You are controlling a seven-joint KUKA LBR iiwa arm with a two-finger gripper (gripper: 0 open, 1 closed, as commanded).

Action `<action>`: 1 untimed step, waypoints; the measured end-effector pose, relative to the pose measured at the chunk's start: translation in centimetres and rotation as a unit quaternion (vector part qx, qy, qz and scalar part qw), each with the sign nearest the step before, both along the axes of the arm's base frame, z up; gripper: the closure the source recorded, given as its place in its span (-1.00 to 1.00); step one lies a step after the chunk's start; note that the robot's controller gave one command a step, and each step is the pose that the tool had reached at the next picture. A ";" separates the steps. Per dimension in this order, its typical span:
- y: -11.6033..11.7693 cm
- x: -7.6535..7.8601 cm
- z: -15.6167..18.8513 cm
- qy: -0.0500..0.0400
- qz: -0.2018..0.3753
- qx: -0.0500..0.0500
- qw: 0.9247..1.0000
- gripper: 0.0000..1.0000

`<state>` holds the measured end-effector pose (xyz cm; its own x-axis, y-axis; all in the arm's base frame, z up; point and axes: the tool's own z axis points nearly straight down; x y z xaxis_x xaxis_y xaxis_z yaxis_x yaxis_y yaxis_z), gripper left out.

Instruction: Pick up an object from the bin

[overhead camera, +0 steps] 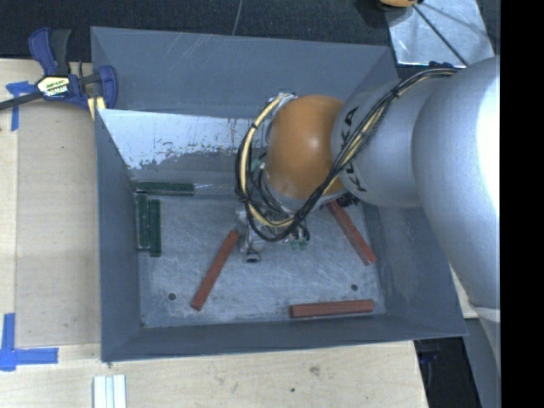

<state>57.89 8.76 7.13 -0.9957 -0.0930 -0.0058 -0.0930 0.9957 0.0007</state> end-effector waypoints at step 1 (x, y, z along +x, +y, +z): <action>0.0 0.0 0.0 0.000 0.000 0.000 1.000 1.00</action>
Offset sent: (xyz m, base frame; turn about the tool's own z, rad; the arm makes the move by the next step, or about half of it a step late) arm -0.0222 0.0196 0.0025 -0.0913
